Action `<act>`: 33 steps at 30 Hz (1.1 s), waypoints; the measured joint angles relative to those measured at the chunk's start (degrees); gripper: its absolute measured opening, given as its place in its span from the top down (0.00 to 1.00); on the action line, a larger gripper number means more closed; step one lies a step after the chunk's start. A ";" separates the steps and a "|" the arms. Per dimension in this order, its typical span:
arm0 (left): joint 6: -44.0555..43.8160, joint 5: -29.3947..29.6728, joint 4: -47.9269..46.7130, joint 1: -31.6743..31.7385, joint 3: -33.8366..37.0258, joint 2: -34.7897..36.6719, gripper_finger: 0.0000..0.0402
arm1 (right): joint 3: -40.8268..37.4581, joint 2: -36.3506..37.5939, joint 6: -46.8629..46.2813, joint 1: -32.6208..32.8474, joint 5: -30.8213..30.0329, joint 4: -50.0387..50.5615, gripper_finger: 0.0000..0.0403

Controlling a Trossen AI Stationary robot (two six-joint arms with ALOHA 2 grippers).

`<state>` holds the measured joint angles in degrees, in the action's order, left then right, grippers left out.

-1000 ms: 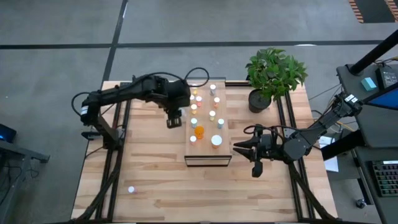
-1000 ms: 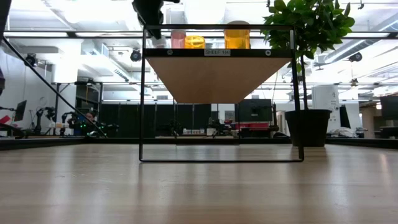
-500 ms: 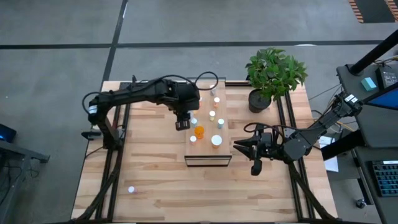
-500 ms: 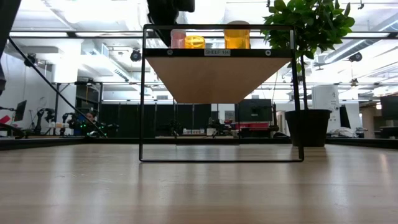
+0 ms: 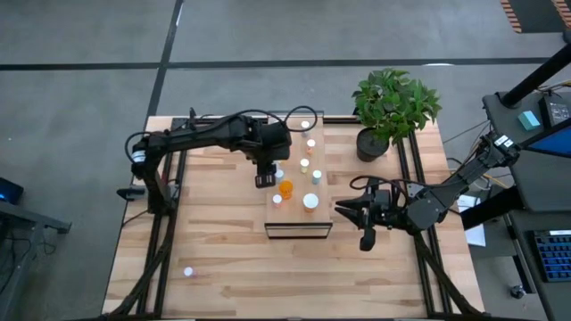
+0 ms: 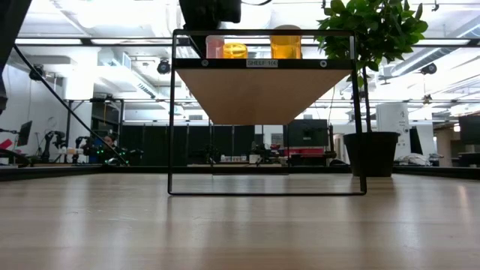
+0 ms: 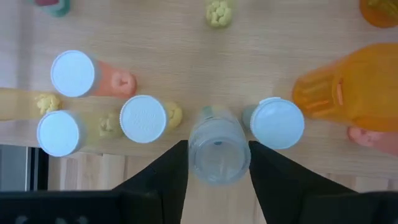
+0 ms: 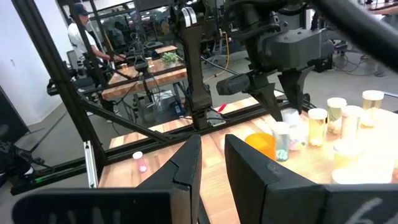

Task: Pick and place medicine bottles onto shelf by color
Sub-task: Put the transparent bottle on the shelf, then put the pink bottle on the shelf

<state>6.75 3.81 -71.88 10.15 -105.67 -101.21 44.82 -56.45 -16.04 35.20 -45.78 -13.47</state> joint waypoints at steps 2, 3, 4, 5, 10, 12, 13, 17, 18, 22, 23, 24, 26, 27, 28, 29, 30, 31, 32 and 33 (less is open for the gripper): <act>0.23 0.00 0.18 0.02 0.00 0.00 0.62 | 0.00 0.00 0.07 0.01 -0.52 0.01 0.85; 0.26 0.00 0.55 0.02 -0.02 0.00 0.61 | 0.00 0.00 0.10 0.01 -0.66 0.00 0.85; 0.26 0.00 1.06 0.00 -0.02 0.00 0.60 | 0.00 0.00 0.08 0.00 -0.76 0.00 0.85; 0.26 -0.03 1.39 0.00 -0.02 0.00 0.60 | 0.00 0.00 0.10 0.00 -0.76 0.00 0.85; 0.26 -0.07 1.22 0.00 -0.02 0.00 0.59 | 0.00 0.00 0.08 0.00 -0.76 0.01 0.85; 0.24 -0.07 1.12 0.00 -0.22 0.00 0.59 | 0.00 0.00 0.07 0.00 -0.77 0.00 0.85; 0.24 -0.07 0.90 0.00 -0.41 0.03 0.59 | 0.00 0.00 0.01 0.00 -0.78 0.00 0.85; 0.04 -0.11 0.18 -0.02 -1.27 1.96 0.59 | 0.00 0.00 -0.03 0.01 -0.78 0.00 0.85; -0.02 -0.13 -0.17 -0.04 -1.45 2.64 0.59 | 0.00 0.00 -0.03 0.01 -0.78 0.00 0.85; -2.41 -0.97 -1.34 -0.64 -1.77 6.29 0.59 | 0.00 0.00 0.10 0.02 -0.74 0.03 0.85; -4.45 -1.70 -1.18 -0.97 -1.75 7.45 0.59 | 0.01 0.00 0.10 0.02 -0.72 0.15 0.85; -6.72 -2.83 -1.13 -1.42 -1.75 8.70 0.59 | 0.00 0.00 0.16 0.02 -0.54 0.35 0.85; -12.13 -5.49 -0.91 -2.67 -1.71 11.25 0.59 | 0.02 0.00 0.21 0.02 0.14 0.94 0.85; -15.13 -6.31 -0.28 -3.62 -1.55 12.37 0.59 | 0.02 0.00 0.40 0.02 0.59 1.36 0.85; -18.07 -6.72 0.27 -4.78 -1.31 13.52 0.59 | 0.02 0.00 0.63 0.02 0.82 1.37 0.85; -21.08 -6.82 0.48 -6.18 -0.82 14.53 0.59 | 0.02 -0.02 1.01 0.02 0.94 1.39 0.85; -24.06 -6.93 0.79 -7.87 -0.19 15.51 0.59 | 0.02 -0.05 1.62 0.02 1.20 1.34 0.85; -27.27 -6.95 1.25 -9.65 0.38 16.38 0.59 | 0.02 -0.22 2.14 0.02 1.23 1.15 0.85; -30.82 -6.94 1.40 -11.53 0.90 17.07 0.59 | 0.02 -0.29 2.70 0.02 1.23 1.19 0.85; -34.40 -6.80 1.14 -13.53 1.40 17.62 0.59 | 0.02 -0.33 3.23 0.02 1.26 1.29 0.85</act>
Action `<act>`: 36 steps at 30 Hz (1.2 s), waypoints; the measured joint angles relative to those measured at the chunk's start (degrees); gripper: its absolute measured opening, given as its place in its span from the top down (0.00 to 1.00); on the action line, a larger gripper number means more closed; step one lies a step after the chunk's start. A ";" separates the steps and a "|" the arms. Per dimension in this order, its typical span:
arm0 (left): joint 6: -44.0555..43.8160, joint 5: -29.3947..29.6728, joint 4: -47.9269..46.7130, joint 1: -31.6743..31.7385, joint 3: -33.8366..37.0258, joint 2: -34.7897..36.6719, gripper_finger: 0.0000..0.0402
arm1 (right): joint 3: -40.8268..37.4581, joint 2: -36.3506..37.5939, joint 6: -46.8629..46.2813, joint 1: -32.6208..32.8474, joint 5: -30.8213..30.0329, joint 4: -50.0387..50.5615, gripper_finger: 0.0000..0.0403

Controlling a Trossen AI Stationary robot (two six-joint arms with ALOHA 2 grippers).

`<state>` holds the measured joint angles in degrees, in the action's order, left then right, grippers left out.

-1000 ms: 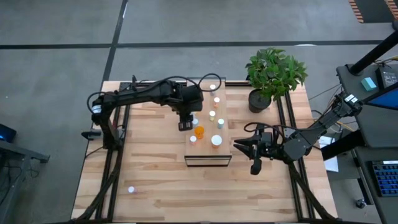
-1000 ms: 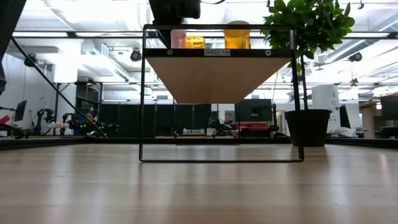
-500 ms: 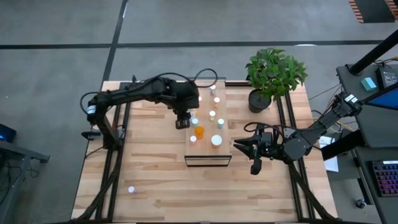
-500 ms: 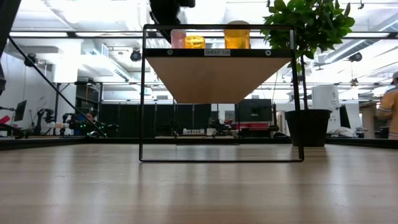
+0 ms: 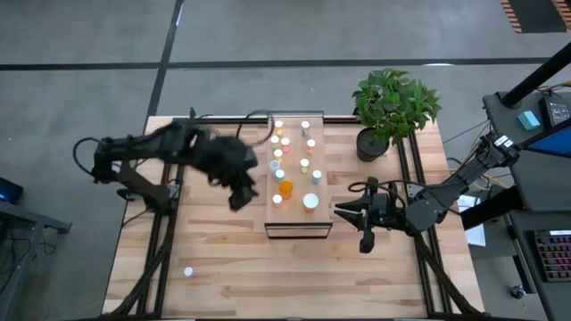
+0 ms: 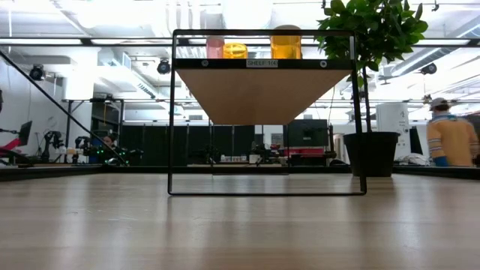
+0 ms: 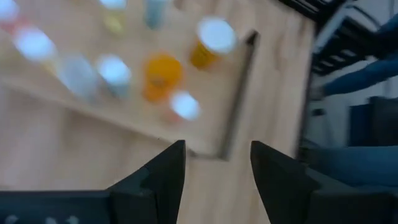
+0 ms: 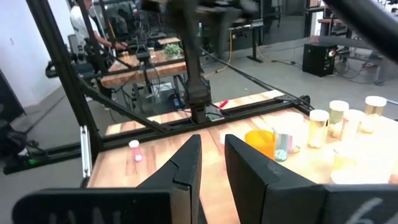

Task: Pick and place medicine bottles onto shelf by color
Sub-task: Put the pink bottle on the shelf

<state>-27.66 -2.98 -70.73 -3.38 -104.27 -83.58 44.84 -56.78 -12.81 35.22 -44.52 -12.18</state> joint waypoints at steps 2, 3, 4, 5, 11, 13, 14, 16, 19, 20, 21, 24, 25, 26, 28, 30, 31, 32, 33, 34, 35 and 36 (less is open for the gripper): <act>-7.76 0.55 0.18 -4.38 1.21 0.86 0.59 | 0.00 -0.02 0.47 0.00 0.14 0.06 0.85; -12.10 0.92 0.23 -6.63 2.04 1.17 0.59 | 0.00 -0.02 0.77 0.00 0.12 -0.08 0.85; -16.60 1.33 0.10 -8.75 3.02 1.30 0.59 | 0.00 -0.11 1.07 0.00 0.12 -0.10 0.85; -20.93 1.63 0.05 -10.91 4.04 1.33 0.59 | 0.00 -0.18 1.45 0.00 0.11 -0.09 0.85; -41.14 1.79 -0.31 -24.39 13.26 1.30 0.59 | 0.00 -1.04 1.91 0.00 0.14 -0.07 0.85; -48.45 0.52 -0.42 -27.72 17.54 1.33 0.59 | -0.02 -1.49 1.89 0.00 0.68 -0.04 0.85; -51.46 -0.44 -0.29 -29.00 19.72 1.35 0.59 | -0.02 -1.68 1.89 0.00 1.08 -0.07 0.85; -56.12 -3.26 -0.17 -31.25 23.63 1.35 0.59 | 0.00 -2.22 1.60 0.00 1.13 -0.09 0.85; -61.91 -6.12 -0.09 -34.40 29.02 1.35 0.59 | -0.02 -2.97 1.32 0.00 1.25 -0.05 0.85; -63.47 -7.18 0.06 -35.26 30.75 1.35 0.59 | -0.02 -3.18 1.00 0.00 1.25 -0.08 0.85; -64.89 -8.34 0.08 -36.03 32.39 1.35 0.58 | -0.02 -3.32 0.79 0.00 1.25 -0.08 0.85; -69.74 -10.44 1.11 -38.15 37.68 1.35 0.54 | -0.02 -3.34 0.78 0.00 1.25 -0.10 0.85; -71.41 -10.51 2.53 -39.14 39.34 1.35 0.52 | -0.02 -3.34 0.78 0.00 1.23 -0.16 0.85; -72.77 -10.64 4.29 -40.16 40.85 1.35 0.49 | -0.02 -3.29 0.79 0.00 1.23 -0.13 0.85; -74.71 -11.12 7.86 -41.98 43.71 1.35 0.45 | -0.02 -3.12 0.80 0.00 1.25 -0.14 0.85; -76.16 -11.27 11.33 -43.20 46.24 1.34 0.41 | -0.02 -3.02 0.80 0.00 1.23 -0.27 0.85; -76.88 -11.21 12.79 -43.72 47.18 1.33 0.39 | -0.02 -3.01 0.80 0.00 1.23 -0.33 0.85; -77.42 -11.13 13.70 -44.27 47.94 1.33 0.38 | -0.02 -3.01 0.80 0.00 1.23 -0.28 0.85; -78.15 -10.96 14.39 -44.92 48.64 1.33 0.38 | -0.02 -3.01 0.80 0.00 1.24 -0.25 0.85; -78.66 -10.78 15.19 -45.55 49.31 1.33 0.38 | -0.02 -3.01 0.80 0.00 1.23 -0.25 0.85; -78.93 -10.56 15.71 -45.98 49.75 1.31 0.38 | -0.02 -3.01 0.80 0.00 1.23 -0.28 0.85; -79.01 -10.56 16.21 -46.29 50.18 1.30 0.38 | -0.02 -3.01 0.80 0.00 1.23 -0.31 0.85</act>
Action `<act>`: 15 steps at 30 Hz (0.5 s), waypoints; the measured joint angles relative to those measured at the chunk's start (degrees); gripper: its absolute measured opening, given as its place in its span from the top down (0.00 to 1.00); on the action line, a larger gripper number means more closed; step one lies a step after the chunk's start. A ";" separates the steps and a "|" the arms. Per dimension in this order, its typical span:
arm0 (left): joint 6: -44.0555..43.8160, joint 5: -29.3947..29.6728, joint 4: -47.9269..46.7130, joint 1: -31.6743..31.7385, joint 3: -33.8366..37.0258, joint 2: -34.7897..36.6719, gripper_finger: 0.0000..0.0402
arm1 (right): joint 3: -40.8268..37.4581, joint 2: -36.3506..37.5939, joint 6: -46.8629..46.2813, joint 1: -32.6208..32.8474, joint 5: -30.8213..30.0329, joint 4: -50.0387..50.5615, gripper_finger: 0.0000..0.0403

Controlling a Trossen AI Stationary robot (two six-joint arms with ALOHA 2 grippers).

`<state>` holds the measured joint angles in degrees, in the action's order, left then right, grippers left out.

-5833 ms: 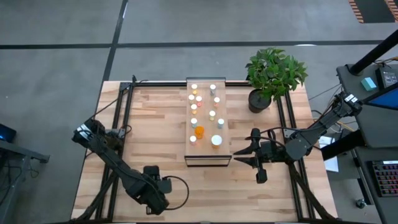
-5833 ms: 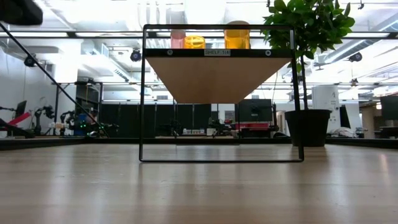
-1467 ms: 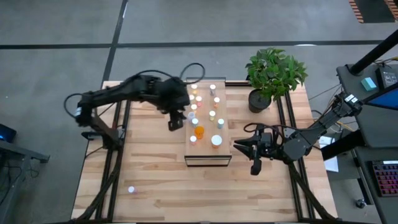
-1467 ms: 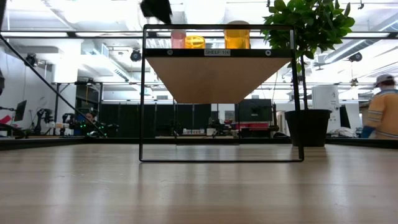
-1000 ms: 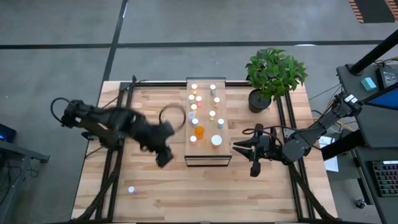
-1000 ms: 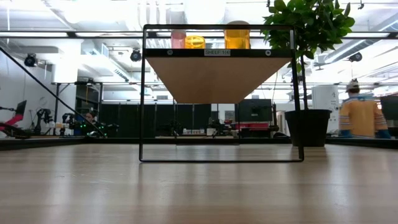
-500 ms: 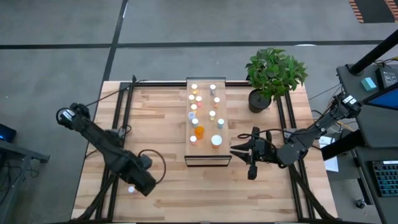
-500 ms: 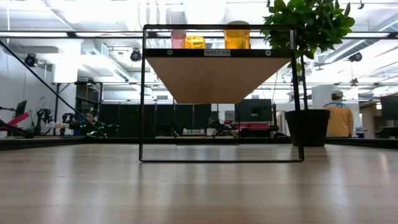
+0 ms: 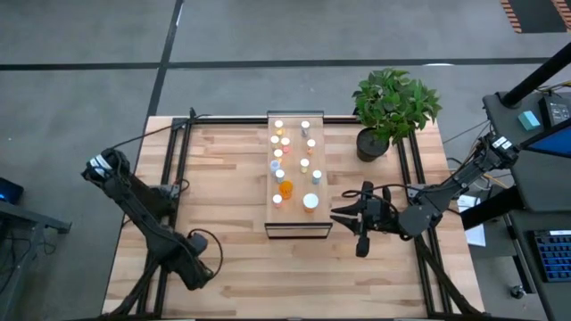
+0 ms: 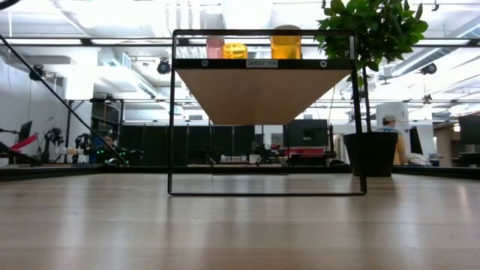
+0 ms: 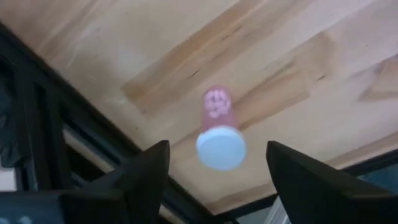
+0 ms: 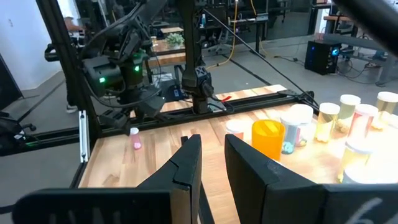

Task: Pick and place medicine bottles onto shelf by color
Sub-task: Put the pink bottle on the shelf

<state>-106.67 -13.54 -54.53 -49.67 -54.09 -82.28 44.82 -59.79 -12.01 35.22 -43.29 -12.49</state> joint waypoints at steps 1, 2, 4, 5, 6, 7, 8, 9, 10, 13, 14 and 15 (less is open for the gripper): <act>-0.02 0.31 0.39 -0.34 0.26 0.00 0.38 | 0.00 0.00 0.00 0.00 0.00 0.02 0.85; -0.01 0.46 0.55 -0.72 0.44 -0.01 0.38 | 0.00 0.00 0.00 0.00 0.00 0.00 0.85; -0.05 0.45 1.02 -1.60 0.94 -0.02 0.38 | 0.00 0.00 0.00 0.00 0.00 0.01 0.85; -0.10 0.46 1.32 -2.07 1.04 -0.02 0.38 | 0.00 0.00 0.00 0.00 -0.02 0.00 0.85; -0.24 0.39 1.62 -2.42 1.08 -0.02 0.38 | 0.00 0.00 -0.01 0.00 -0.02 0.01 0.85; -0.54 0.45 1.59 -2.71 1.08 -0.02 0.38 | 0.00 0.00 -0.02 0.00 -0.02 0.00 0.85; -0.90 0.50 1.58 -3.00 1.08 -0.02 0.38 | 0.00 0.00 -0.02 0.00 -0.02 0.00 0.85; -1.07 0.52 1.68 -3.27 1.08 -0.08 0.38 | 0.00 0.00 -0.02 0.00 -0.02 0.00 0.85; -1.09 0.53 1.79 -3.50 1.08 -0.15 0.39 | 0.00 0.00 -0.02 0.00 -0.04 0.02 0.85; -1.10 0.47 1.81 -4.04 1.06 -0.17 0.43 | 0.00 0.00 -0.02 0.00 -0.16 0.02 0.85; -1.10 0.49 1.80 -4.04 1.08 -0.17 0.45 | 0.00 0.00 0.00 0.00 -0.22 0.01 0.85; -1.10 0.52 1.79 -4.02 1.08 -0.17 0.47 | 0.00 0.00 -0.01 0.00 -0.22 0.02 0.85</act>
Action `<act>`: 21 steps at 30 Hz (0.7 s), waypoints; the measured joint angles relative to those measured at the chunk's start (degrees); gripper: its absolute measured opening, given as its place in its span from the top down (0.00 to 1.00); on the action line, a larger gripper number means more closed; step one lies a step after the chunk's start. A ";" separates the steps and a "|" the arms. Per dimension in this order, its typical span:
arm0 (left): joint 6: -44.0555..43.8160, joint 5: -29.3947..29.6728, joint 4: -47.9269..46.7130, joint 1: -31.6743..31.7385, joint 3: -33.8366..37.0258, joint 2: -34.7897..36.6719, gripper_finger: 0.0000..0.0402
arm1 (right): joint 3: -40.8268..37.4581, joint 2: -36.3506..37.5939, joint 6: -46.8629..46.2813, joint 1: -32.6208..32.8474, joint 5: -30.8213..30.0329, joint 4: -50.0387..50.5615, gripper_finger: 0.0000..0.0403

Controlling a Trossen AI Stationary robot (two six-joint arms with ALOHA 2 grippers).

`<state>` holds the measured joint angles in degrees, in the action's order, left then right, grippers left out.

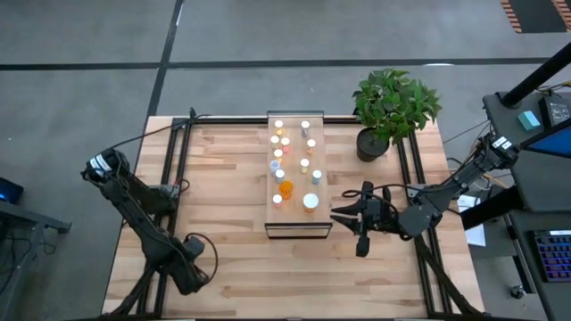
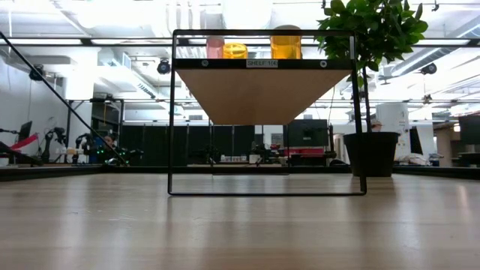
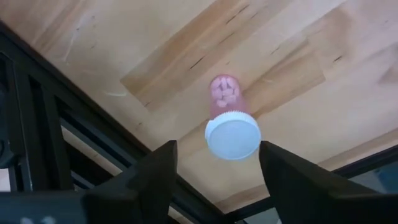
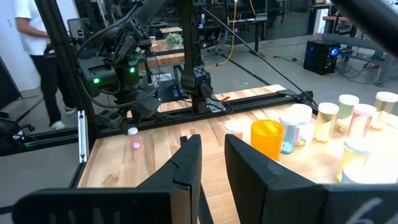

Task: Pick and place medicine bottles onto shelf by color
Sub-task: Put the pink bottle on the shelf

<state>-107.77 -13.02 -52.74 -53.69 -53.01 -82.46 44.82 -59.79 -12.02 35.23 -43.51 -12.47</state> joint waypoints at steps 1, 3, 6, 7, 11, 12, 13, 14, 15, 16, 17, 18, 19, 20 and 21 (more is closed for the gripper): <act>-0.02 0.00 -0.01 0.01 0.00 0.00 0.50 | 0.00 0.00 0.00 0.00 0.00 0.00 0.85; -0.04 0.03 -0.06 0.04 0.03 0.00 0.54 | 0.00 0.00 0.01 0.00 0.00 -0.01 0.85; -0.22 1.03 -0.19 0.00 0.20 0.00 0.59 | 0.00 0.00 0.01 0.00 -0.02 0.00 0.85; -0.56 1.71 -0.17 0.00 0.22 0.00 0.60 | -0.02 0.00 -0.02 0.00 -0.02 0.00 0.85; -1.48 3.34 -0.05 0.04 0.65 0.00 0.62 | -0.02 0.00 -0.67 0.00 -0.02 0.00 0.85; -1.49 3.38 0.06 0.04 0.82 0.00 0.62 | -0.02 0.00 -0.73 0.00 -0.02 0.00 0.85; -1.47 3.37 0.03 0.04 0.94 0.00 0.62 | -0.02 0.00 -0.82 0.00 -0.02 0.00 0.85; -1.44 3.37 -0.05 0.04 0.98 -0.02 0.62 | -0.02 0.00 -0.84 0.00 -0.03 0.00 0.85; -1.42 3.37 -0.01 0.04 0.98 -0.02 0.62 | -0.02 0.00 -0.84 0.00 -0.04 0.00 0.85; -1.43 3.37 0.04 0.04 0.98 -0.02 0.62 | -0.02 0.00 -0.86 0.00 -0.04 0.00 0.85; -1.42 3.37 0.07 0.04 0.98 -0.02 0.62 | -0.02 0.00 -0.86 0.00 -0.06 0.00 0.85; -1.41 3.37 0.18 0.04 0.98 -0.02 0.62 | -0.02 0.00 -0.89 0.00 -0.07 0.00 0.85; -1.40 3.37 0.23 0.04 0.98 -0.02 0.63 | -0.04 0.00 -1.00 0.00 -0.07 0.00 0.85; -1.40 3.37 0.23 0.04 0.98 -0.02 0.64 | -0.04 0.00 -1.06 0.00 -0.07 0.00 0.85; -1.40 3.38 0.23 0.04 0.98 -0.02 0.66 | -0.04 0.00 -1.07 0.00 -0.07 0.00 0.85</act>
<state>-109.16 -9.64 -52.51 -53.65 -52.03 -82.48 44.77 -59.79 -13.09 35.22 -43.57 -12.47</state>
